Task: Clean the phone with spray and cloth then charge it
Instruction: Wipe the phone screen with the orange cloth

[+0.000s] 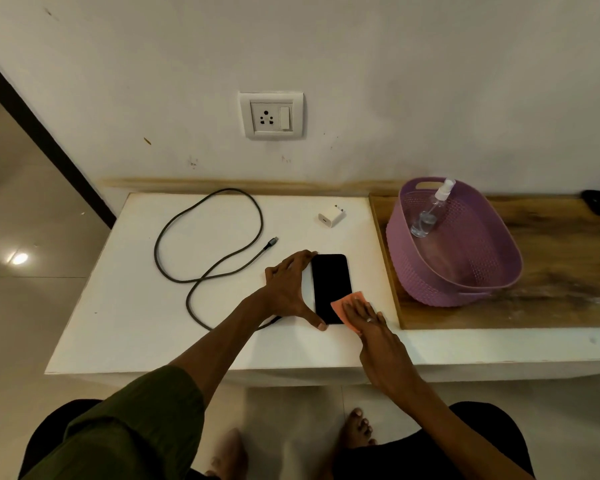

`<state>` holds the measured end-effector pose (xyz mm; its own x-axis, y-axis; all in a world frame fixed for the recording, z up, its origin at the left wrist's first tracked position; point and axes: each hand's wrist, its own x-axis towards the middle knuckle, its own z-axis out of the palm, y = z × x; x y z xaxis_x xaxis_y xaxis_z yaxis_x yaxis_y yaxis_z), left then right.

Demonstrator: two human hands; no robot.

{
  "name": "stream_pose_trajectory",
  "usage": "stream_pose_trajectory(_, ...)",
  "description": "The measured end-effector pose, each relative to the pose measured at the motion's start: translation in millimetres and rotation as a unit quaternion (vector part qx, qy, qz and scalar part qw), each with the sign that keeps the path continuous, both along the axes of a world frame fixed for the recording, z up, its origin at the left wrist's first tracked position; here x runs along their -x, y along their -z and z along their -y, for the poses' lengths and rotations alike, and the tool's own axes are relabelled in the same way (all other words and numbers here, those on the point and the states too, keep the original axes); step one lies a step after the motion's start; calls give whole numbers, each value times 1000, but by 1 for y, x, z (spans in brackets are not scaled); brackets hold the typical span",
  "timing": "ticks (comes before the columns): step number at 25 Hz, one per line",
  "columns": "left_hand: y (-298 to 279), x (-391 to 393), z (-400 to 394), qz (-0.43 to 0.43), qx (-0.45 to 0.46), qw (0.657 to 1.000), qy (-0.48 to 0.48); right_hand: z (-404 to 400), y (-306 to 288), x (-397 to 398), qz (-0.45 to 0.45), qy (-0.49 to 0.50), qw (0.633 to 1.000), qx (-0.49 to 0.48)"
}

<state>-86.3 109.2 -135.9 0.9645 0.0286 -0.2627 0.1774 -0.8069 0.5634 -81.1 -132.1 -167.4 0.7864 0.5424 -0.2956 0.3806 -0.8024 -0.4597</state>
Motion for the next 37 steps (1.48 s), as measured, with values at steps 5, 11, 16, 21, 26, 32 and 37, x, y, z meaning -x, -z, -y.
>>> stream_pose_trajectory(5,0,0,0,-1,1,1000,5,-32,-19,-27,-3,62,995,-76)
stream_pose_trajectory(11,1,0,-1,2,2,1000,3,-58,-28,-65,51,63,996,-36)
stream_pose_trajectory(16,3,-2,-2,-6,-5,1000,2,-77,-27,-71,73,45,996,-10)
stream_pose_trajectory(21,2,-2,0,4,6,1000,-1,-94,-24,-60,74,-25,997,-23)
stream_pose_trajectory(26,2,-2,0,6,17,1000,-7,-89,-24,-49,96,-72,993,13)
stream_pose_trajectory(32,1,-3,-1,-7,11,1000,2,-50,-22,-25,78,-148,985,-32)
stream_pose_trajectory(37,1,-2,-1,-1,1,1000,9,-27,-16,0,76,-182,973,-118)
